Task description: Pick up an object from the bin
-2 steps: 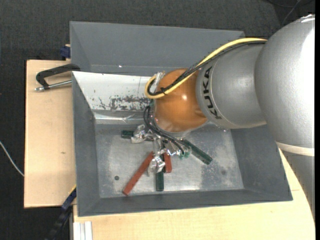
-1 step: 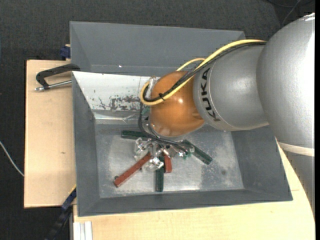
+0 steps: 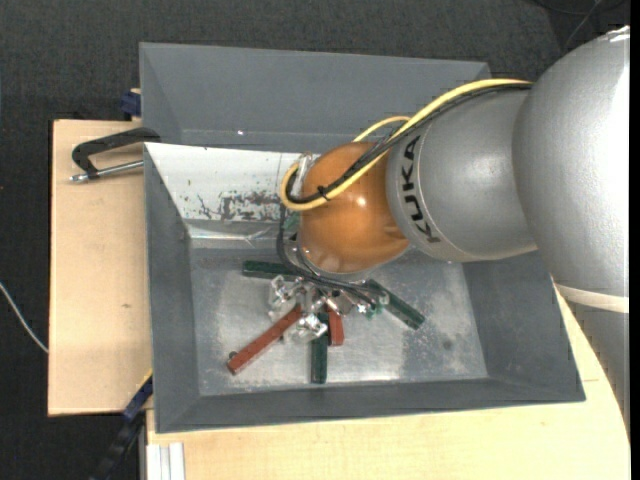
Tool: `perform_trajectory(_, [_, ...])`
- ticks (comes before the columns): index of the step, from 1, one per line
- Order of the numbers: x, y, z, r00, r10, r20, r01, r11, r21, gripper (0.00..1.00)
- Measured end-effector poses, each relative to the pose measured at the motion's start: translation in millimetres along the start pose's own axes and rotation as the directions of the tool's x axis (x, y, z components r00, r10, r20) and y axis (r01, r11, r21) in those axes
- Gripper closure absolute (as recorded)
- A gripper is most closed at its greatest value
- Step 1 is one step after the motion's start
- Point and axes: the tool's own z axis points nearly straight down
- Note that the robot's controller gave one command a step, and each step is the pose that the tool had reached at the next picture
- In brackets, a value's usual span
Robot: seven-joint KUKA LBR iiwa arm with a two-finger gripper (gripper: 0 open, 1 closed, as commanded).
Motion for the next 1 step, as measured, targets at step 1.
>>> perform_trajectory(1, [-3.5,11.3,-136.6,1.0,0.016,0.01,-0.016,1.0,-0.002,1.0])
